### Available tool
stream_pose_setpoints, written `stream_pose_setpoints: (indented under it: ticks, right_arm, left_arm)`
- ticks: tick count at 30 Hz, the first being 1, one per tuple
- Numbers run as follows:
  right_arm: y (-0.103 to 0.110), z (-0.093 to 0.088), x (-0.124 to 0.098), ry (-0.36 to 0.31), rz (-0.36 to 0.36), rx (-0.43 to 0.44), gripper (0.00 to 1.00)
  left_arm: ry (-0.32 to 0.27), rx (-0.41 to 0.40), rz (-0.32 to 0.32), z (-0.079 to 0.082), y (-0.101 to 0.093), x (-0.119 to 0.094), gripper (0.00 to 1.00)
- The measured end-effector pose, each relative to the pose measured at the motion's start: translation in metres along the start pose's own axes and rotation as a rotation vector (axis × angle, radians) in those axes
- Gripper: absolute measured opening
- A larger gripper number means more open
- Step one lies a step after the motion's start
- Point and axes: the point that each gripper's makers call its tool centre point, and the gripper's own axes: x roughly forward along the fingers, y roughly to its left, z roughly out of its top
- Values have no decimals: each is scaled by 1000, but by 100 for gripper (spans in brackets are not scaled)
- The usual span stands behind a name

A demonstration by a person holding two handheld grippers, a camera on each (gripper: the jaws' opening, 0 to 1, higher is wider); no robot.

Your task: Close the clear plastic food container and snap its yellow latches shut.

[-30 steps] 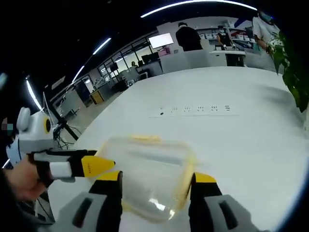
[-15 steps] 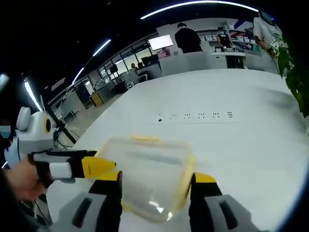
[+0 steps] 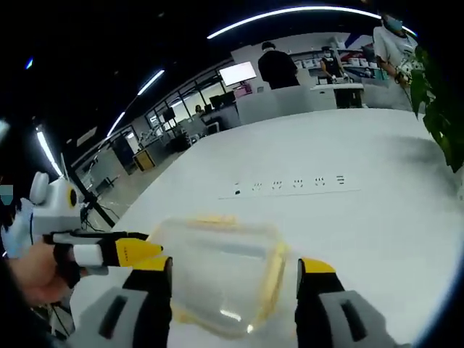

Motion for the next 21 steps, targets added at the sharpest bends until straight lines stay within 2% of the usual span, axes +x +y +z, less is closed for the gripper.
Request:
stream_pose_setpoints:
  ticks: [3, 5, 7, 11, 14, 21]
  right_arm:
    - [-2, 0, 1, -2, -4, -4, 88]
    - [1, 0, 2, -12, 18, 6, 94]
    - [4, -1, 2, -13, 27, -1, 100]
    - [8, -1, -2, 5, 28, -41, 100]
    - [11, 3, -6, 0, 31, -37, 100]
    - [19, 12, -34, -18, 18, -59, 100]
  left_arm:
    - [-18, 14, 14, 2, 6, -2, 87]
    - [-18, 15, 24, 0, 12, -3, 98]
    - [-1, 21, 37, -2, 18, -6, 99]
    - [-2, 32, 41, -2, 20, -13, 99]
    - [3, 46, 40, -1, 20, -19, 99]
    - [-18, 66, 37, 9, 13, -46, 99]
